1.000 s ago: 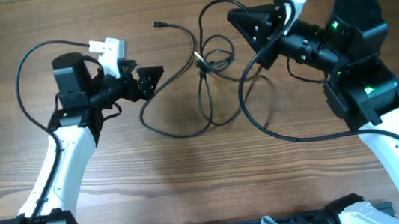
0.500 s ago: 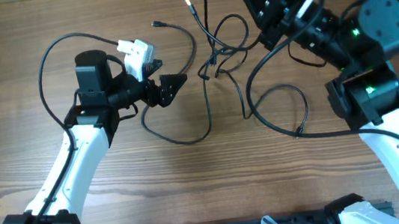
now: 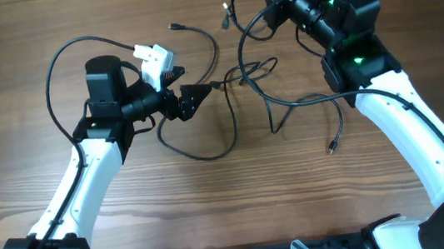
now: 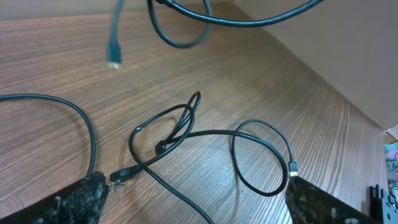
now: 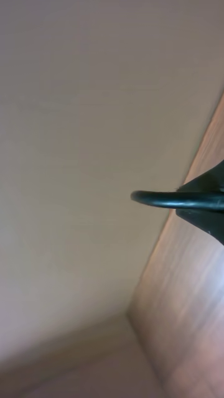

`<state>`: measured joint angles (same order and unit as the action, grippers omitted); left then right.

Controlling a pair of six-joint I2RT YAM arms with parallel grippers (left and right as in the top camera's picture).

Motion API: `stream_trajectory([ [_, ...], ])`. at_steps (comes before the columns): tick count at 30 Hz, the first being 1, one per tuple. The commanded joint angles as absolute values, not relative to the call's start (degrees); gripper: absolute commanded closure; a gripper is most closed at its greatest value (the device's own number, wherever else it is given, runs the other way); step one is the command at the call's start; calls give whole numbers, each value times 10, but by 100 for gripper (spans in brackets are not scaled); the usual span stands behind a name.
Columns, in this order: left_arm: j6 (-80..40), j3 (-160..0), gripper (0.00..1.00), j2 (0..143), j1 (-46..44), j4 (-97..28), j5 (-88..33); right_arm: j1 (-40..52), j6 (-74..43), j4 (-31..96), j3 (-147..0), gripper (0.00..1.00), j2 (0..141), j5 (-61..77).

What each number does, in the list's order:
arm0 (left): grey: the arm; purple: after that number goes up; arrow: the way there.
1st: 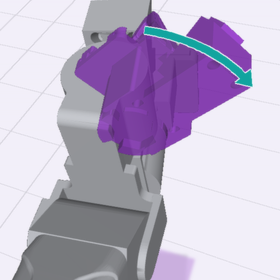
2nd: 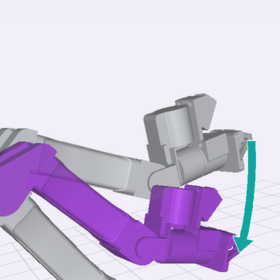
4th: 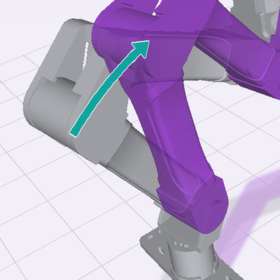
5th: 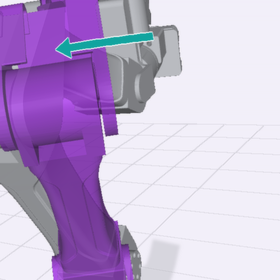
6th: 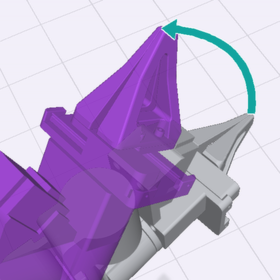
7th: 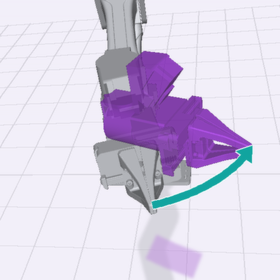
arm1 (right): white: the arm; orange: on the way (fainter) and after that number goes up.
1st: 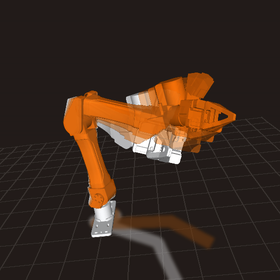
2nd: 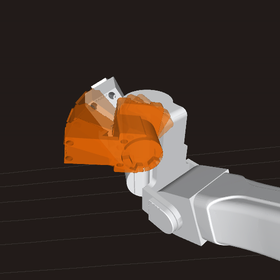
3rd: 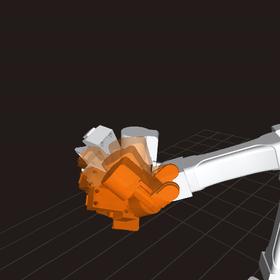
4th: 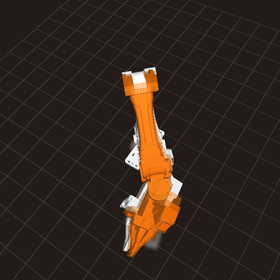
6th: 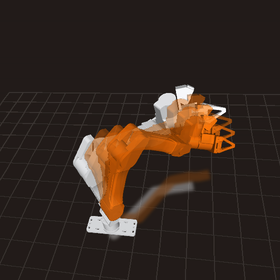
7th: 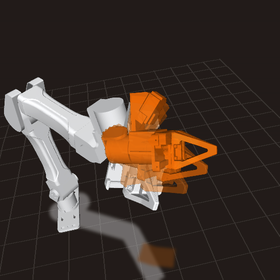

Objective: Untangle cables

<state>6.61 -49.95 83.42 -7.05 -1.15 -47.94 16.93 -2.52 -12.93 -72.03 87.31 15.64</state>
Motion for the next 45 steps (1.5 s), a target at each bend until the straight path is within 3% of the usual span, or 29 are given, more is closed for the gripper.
stream_trajectory([
  [1, 73, -498, 2, 832, -74, -19, -490, 163, -34, -119, -725, 96, 855, 44],
  [5, 73, -498, 0, 832, -74, -38, -490, 100, -62, -84, -725, 96, 855, 11],
  [20, 73, -498, 0, 832, -74, -78, -490, -275, -80, 12, -725, 96, 899, 15],
  [30, 73, -498, 0, 832, -74, -87, -490, -423, -81, 75, -724, 96, 954, 15],
  [31, 73, -498, 0, 832, -74, -88, -490, -432, -81, 79, -724, 87, 955, 15],
  [32, 73, -498, 0, 832, -74, -88, -490, -436, -80, 84, -724, 66, 955, 15],
  [33, 73, -498, 0, 832, -74, -89, -490, -438, -76, 91, -724, 35, 955, 15],
  [34, 73, -498, 0, 832, -74, -89, -490, -438, -75, 100, -724, 14, 955, 13],
  [35, 73, -498, 0, 832, -74, -89, -490, -437, -75, 109, -724, 0, 955, 13],
  [41, 73, -498, 0, 832, -74, -88, -490, -437, -67, 142, -724, 0, 948, 68],
  [45, 73, -498, 0, 832, -74, -79, -490, -430, 4, 152, -724, 0, 943, 345],
])
